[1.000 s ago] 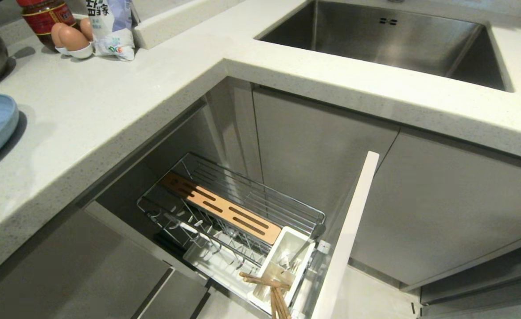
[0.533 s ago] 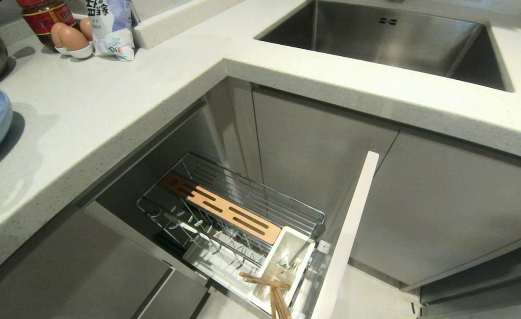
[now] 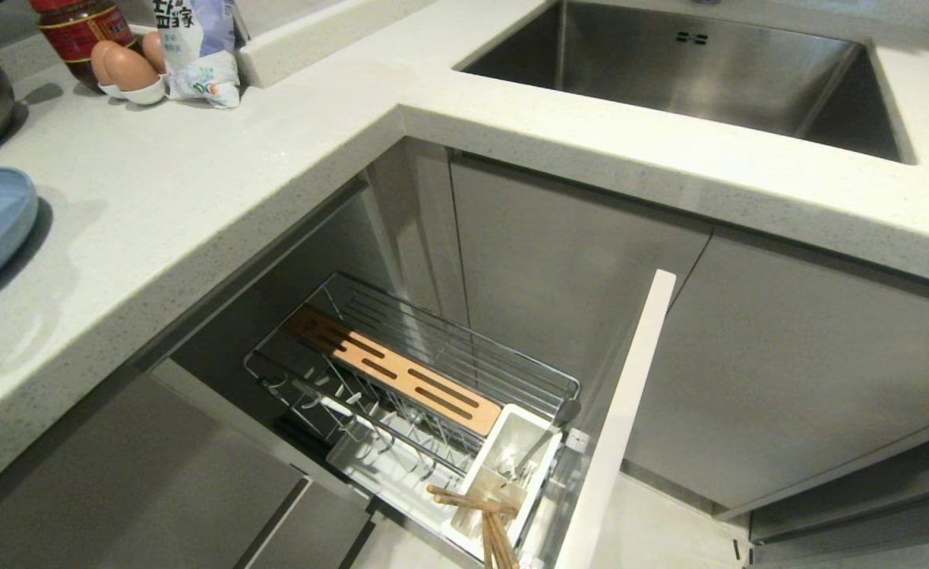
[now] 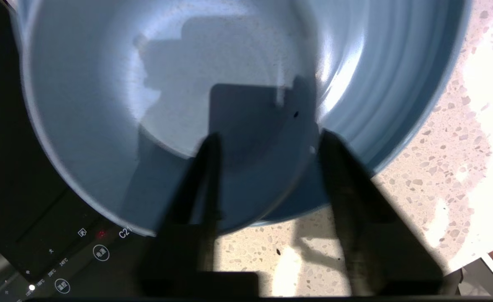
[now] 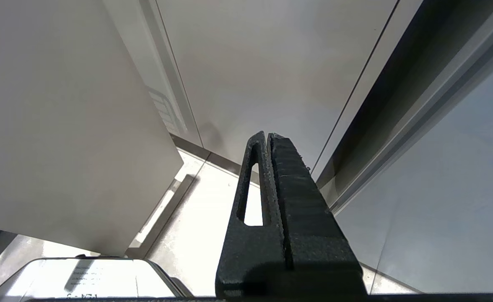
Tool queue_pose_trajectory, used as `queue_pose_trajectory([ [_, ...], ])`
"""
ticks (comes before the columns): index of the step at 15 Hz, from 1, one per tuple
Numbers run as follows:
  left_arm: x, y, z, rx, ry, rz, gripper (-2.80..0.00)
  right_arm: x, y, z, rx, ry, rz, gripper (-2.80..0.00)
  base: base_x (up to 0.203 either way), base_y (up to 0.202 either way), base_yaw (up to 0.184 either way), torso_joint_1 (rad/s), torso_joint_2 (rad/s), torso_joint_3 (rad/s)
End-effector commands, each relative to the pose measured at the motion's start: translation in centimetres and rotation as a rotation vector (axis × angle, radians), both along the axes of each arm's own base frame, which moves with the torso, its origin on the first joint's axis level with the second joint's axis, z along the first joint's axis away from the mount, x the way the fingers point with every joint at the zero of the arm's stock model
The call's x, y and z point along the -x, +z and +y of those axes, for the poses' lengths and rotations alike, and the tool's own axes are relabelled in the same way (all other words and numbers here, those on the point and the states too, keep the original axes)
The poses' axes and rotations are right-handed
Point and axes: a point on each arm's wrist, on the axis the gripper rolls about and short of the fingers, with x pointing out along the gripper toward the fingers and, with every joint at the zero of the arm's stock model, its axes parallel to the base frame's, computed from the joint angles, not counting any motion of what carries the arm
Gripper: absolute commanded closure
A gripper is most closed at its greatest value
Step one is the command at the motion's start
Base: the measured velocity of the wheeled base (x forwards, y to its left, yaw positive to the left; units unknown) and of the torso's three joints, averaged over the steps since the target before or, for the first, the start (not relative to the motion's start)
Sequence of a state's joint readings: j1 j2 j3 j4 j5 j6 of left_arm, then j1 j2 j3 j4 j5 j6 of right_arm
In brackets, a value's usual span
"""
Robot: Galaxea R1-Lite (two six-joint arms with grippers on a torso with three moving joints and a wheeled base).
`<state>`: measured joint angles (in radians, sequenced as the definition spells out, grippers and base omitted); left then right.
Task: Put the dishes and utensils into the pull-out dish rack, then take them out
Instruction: Take the bowl out of the cupboard
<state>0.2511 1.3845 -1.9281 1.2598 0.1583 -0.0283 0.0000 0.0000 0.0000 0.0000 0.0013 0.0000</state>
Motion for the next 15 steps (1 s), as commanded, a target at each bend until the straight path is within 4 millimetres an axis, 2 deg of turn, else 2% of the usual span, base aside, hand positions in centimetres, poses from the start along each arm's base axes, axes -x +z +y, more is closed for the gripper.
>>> queue_pose_trajectory([
  [1, 0.1, 0.0, 0.0, 0.0, 0.002, 0.002, -2.8, 0.0, 0.0, 0.0, 0.0, 0.0, 0.0, 0.0, 0.0, 0.0, 0.0, 0.0, 0.0, 0.0],
  [4, 0.6, 0.3, -0.1, -0.012, 0.013, -0.024, -2.8, 0.0, 0.0, 0.0, 0.0, 0.0, 0.0, 0.0, 0.0, 0.0, 0.0, 0.0, 0.0, 0.0],
  [6, 1.8, 1.0, -0.4, -0.022, 0.027, -0.093, -2.8, 0.0, 0.0, 0.0, 0.0, 0.0, 0.0, 0.0, 0.0, 0.0, 0.0, 0.0, 0.0, 0.0],
  [9, 3.3, 2.7, -0.8, 0.011, 0.077, -0.31, -2.8, 0.0, 0.0, 0.0, 0.0, 0.0, 0.0, 0.0, 0.0, 0.0, 0.0, 0.0, 0.0, 0.0],
  [11, 4.8, 4.6, -1.3, 0.075, 0.112, -0.553, -2.8, 0.0, 0.0, 0.0, 0.0, 0.0, 0.0, 0.0, 0.0, 0.0, 0.0, 0.0, 0.0, 0.0],
  [12, 5.3, 5.1, -1.5, 0.107, 0.114, -0.645, 0.0, 0.0, 0.0, 0.0, 0.0, 0.0, 0.0, 0.0, 0.0, 0.0, 0.0, 0.0, 0.0, 0.0],
  [15, 5.8, 6.0, -2.1, 0.242, 0.088, -0.797, 0.0, 0.0, 0.0, 0.0, 0.0, 0.0, 0.0, 0.0, 0.0, 0.0, 0.0, 0.0, 0.0, 0.0],
])
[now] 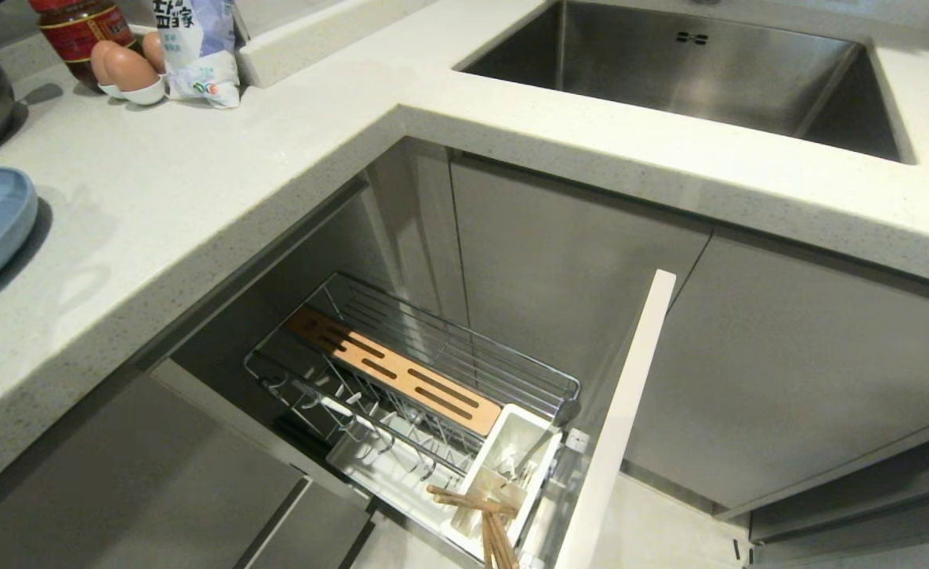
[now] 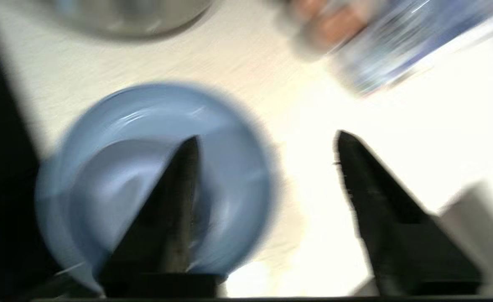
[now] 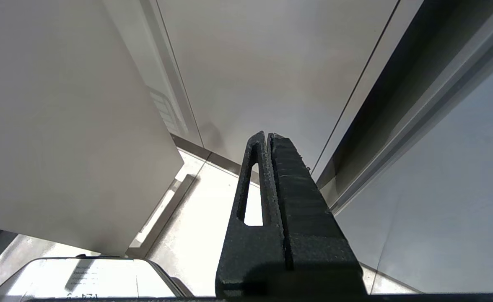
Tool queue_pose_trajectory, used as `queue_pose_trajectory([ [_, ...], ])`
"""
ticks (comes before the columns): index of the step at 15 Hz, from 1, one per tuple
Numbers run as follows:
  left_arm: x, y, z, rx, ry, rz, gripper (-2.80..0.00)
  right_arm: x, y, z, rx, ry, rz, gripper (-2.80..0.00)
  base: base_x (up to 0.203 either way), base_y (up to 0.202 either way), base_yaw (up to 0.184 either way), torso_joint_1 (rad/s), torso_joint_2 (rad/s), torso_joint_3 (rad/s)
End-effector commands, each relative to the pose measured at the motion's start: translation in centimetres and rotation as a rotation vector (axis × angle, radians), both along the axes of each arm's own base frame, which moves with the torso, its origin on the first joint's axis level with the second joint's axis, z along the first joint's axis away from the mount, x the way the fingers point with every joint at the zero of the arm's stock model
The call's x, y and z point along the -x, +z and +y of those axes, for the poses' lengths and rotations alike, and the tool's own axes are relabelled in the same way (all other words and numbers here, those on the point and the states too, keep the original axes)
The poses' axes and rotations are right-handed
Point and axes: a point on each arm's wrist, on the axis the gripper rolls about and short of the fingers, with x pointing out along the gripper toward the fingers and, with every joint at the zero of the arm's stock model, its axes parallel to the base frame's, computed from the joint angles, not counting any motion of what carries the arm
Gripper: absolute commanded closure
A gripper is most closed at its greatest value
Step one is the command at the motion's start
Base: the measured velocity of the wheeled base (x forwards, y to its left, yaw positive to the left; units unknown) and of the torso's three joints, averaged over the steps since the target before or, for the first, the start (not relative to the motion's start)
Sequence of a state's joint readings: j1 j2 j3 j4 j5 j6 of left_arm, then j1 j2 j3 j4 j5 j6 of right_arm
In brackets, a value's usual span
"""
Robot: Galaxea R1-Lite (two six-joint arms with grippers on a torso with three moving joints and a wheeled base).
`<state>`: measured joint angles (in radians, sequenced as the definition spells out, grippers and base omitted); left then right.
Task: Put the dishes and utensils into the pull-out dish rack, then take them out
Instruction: Take the bowl out of the cupboard, then take the chopsticks out of the cupboard
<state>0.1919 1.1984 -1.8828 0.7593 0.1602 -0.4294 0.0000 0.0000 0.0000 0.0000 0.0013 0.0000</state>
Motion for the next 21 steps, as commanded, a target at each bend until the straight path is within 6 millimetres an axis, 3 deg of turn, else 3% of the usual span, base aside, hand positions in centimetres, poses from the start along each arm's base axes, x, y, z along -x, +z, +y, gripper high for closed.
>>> queue_pose_trajectory([
  [1, 1.1, 0.4, -0.7, 0.063, -0.072, -0.077, 0.0, 0.0, 0.0, 0.0, 0.0, 0.0, 0.0, 0.0, 0.0, 0.0, 0.0, 0.0, 0.0, 0.0],
  [6, 1.0, 1.0, -2.8, 0.172, -0.449, -0.124, 0.0, 0.0, 0.0, 0.0, 0.0, 0.0, 0.0, 0.0, 0.0, 0.0, 0.0, 0.0, 0.0, 0.0],
  [11, -1.6, -1.3, -6.3, 0.15, -0.741, 0.051, 0.0, 0.0, 0.0, 0.0, 0.0, 0.0, 0.0, 0.0, 0.0, 0.0, 0.0, 0.0, 0.0, 0.0],
  [13, -3.2, -3.0, -9.3, 0.11, -0.828, 0.162, 0.0, 0.0, 0.0, 0.0, 0.0, 0.0, 0.0, 0.0, 0.0, 0.0, 0.0, 0.0, 0.0, 0.0],
  [16, -6.2, -7.2, -15.5, -0.023, -0.816, 0.371, 0.0, 0.0, 0.0, 0.0, 0.0, 0.0, 0.0, 0.0, 0.0, 0.0, 0.0, 0.0, 0.0, 0.0],
  [21, -8.5, -13.5, -20.5, -0.205, -0.778, 0.744, 0.0, 0.0, 0.0, 0.0, 0.0, 0.0, 0.0, 0.0, 0.0, 0.0, 0.0, 0.0, 0.0, 0.0],
])
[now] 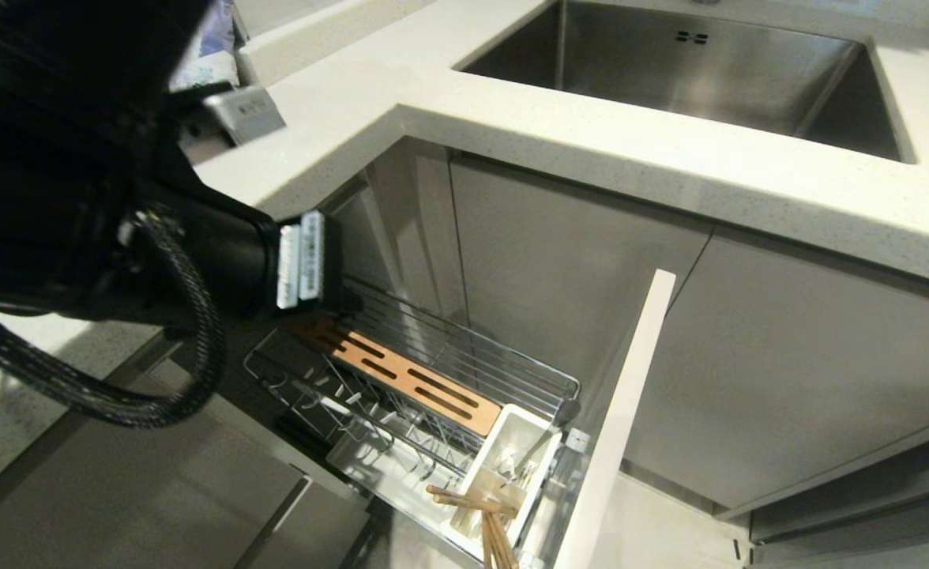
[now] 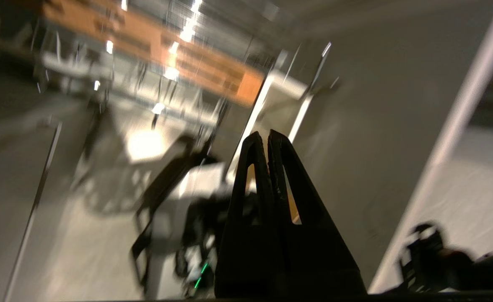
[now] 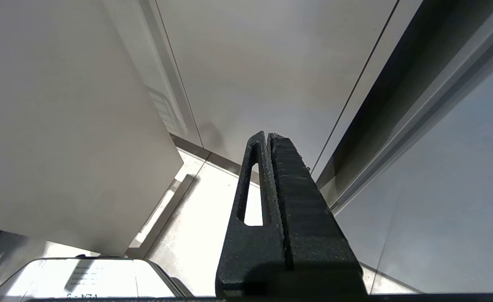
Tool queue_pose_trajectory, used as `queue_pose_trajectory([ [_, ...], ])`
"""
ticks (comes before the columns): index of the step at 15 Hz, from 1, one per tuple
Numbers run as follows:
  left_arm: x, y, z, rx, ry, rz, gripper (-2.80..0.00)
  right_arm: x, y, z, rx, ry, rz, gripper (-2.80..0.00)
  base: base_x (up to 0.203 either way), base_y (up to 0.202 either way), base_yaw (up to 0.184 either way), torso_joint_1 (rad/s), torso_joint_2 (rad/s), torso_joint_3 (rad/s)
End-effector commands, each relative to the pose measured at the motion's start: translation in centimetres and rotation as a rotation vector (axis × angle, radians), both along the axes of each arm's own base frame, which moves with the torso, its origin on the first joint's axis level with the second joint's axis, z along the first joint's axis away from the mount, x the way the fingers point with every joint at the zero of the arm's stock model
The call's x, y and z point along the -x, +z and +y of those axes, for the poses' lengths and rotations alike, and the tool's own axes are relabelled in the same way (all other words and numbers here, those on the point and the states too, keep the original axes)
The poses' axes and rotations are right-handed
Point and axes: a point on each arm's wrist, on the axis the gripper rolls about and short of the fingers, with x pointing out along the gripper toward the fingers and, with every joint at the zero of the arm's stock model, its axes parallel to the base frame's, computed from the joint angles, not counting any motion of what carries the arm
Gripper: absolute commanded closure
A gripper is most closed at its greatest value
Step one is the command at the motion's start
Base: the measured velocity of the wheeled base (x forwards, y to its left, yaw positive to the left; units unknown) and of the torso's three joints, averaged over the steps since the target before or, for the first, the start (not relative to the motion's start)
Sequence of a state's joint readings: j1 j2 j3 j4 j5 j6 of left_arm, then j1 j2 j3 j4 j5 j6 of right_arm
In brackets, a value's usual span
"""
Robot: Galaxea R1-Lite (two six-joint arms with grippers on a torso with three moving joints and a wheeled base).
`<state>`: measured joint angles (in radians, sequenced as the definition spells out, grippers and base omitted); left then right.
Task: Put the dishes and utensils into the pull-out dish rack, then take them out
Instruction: Take the chopsticks out of the cupboard
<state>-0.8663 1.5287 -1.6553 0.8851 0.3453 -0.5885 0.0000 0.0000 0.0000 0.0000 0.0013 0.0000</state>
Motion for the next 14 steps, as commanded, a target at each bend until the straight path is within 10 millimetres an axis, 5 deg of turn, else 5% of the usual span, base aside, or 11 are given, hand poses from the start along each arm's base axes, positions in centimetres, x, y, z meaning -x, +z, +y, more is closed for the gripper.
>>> queue_pose_trajectory([
  [1, -1.4, -3.2, -2.8, -0.149, -0.02, 0.133, 0.0, 0.0, 0.0, 0.0, 0.0, 0.0, 0.0, 0.0, 0.0, 0.0, 0.0, 0.0, 0.0, 0.0],
  [8, -3.8, -7.4, -5.5, -0.273, -0.066, 0.452, 0.0, 0.0, 0.0, 0.0, 0.0, 0.0, 0.0, 0.0, 0.0, 0.0, 0.0, 0.0, 0.0, 0.0],
  [9, -4.5, -7.9, -5.7, -0.277, -0.059, 0.481, -2.8, 0.0, 0.0, 0.0, 0.0, 0.0, 0.0, 0.0, 0.0, 0.0, 0.0, 0.0, 0.0, 0.0],
  [14, -8.8, -10.4, -5.6, -0.24, -0.064, 0.637, -2.8, 0.0, 0.0, 0.0, 0.0, 0.0, 0.0, 0.0, 0.0, 0.0, 0.0, 0.0, 0.0, 0.0],
])
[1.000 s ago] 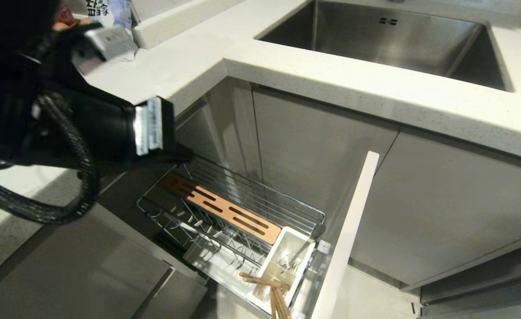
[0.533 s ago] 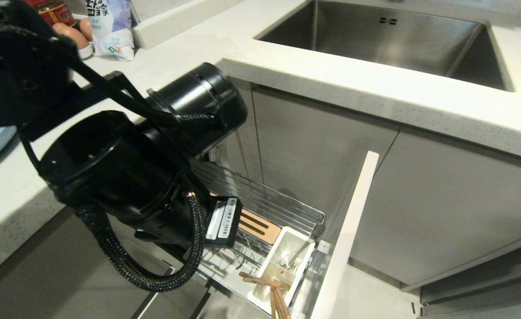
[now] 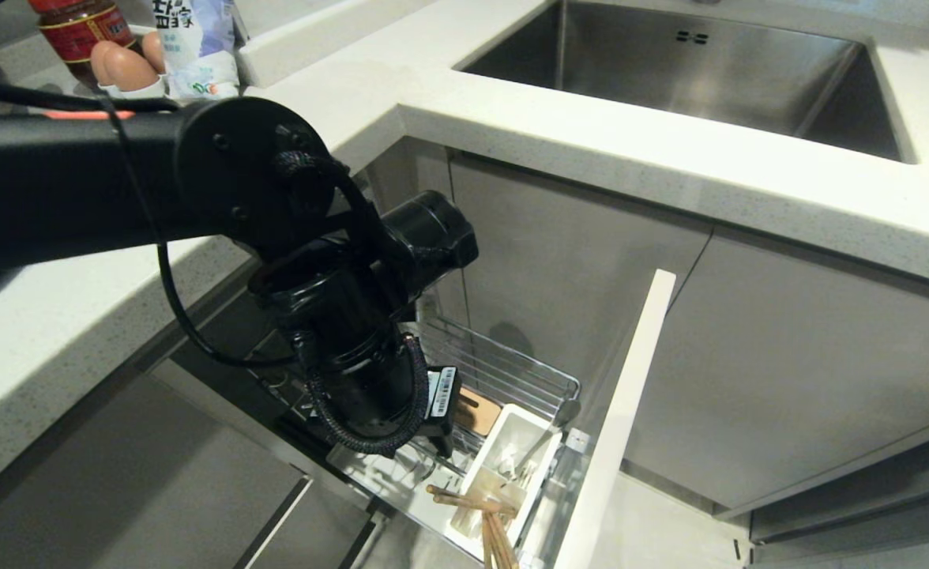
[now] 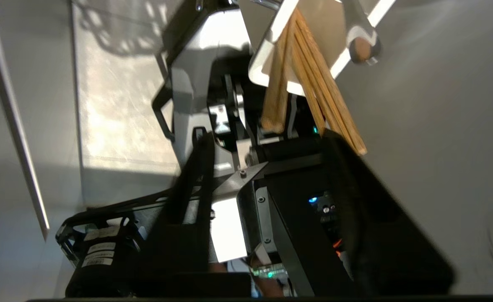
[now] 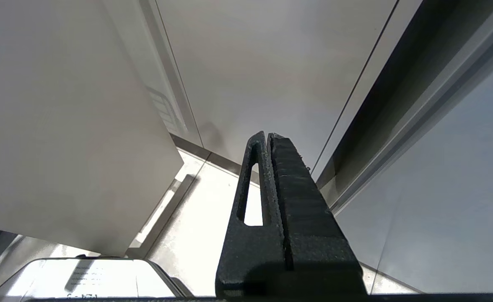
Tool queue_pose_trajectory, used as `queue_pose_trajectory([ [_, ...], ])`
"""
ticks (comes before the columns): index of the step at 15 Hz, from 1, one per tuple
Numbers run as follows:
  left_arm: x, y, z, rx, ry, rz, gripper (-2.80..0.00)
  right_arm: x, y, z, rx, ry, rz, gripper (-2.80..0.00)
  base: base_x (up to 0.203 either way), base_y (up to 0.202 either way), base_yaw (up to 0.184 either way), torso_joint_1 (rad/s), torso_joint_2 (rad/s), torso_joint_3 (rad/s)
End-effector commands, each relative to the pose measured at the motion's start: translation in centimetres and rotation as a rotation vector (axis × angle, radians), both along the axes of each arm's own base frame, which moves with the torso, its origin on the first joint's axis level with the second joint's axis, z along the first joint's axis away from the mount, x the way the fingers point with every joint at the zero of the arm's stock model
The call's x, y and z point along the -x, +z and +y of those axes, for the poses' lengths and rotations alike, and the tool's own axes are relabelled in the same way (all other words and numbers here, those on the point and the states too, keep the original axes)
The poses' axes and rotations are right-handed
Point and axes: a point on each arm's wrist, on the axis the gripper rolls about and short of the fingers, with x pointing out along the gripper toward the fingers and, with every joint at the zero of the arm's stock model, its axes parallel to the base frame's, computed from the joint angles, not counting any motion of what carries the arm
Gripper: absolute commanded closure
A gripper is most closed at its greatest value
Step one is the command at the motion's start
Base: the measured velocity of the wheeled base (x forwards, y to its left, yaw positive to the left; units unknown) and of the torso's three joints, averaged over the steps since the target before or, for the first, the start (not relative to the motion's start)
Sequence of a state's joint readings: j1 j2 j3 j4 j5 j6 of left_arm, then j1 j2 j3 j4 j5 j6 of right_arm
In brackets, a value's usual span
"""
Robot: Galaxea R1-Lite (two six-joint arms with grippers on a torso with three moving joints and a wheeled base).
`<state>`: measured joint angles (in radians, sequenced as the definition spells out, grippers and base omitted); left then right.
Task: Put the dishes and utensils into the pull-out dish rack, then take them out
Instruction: Take the chopsticks out of the cupboard
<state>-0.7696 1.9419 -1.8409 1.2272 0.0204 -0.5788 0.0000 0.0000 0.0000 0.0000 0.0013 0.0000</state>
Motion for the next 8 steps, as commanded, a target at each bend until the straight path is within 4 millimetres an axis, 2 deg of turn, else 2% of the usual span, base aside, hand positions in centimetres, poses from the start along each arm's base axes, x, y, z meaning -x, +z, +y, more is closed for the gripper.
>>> queue_pose_trajectory([
  [1, -2.0, -2.0, -0.3, -0.004, 0.007, 0.084, -2.8, 0.0, 0.0, 0.0, 0.0, 0.0, 0.0, 0.0, 0.0, 0.0, 0.0, 0.0, 0.0, 0.0],
  [5, -4.3, -4.2, -0.1, 0.026, -0.042, 0.265, -2.8, 0.0, 0.0, 0.0, 0.0, 0.0, 0.0, 0.0, 0.0, 0.0, 0.0, 0.0, 0.0, 0.0],
  [8, -4.7, -5.7, 0.1, -0.029, -0.088, 0.342, -2.8, 0.0, 0.0, 0.0, 0.0, 0.0, 0.0, 0.0, 0.0, 0.0, 0.0, 0.0, 0.0, 0.0],
])
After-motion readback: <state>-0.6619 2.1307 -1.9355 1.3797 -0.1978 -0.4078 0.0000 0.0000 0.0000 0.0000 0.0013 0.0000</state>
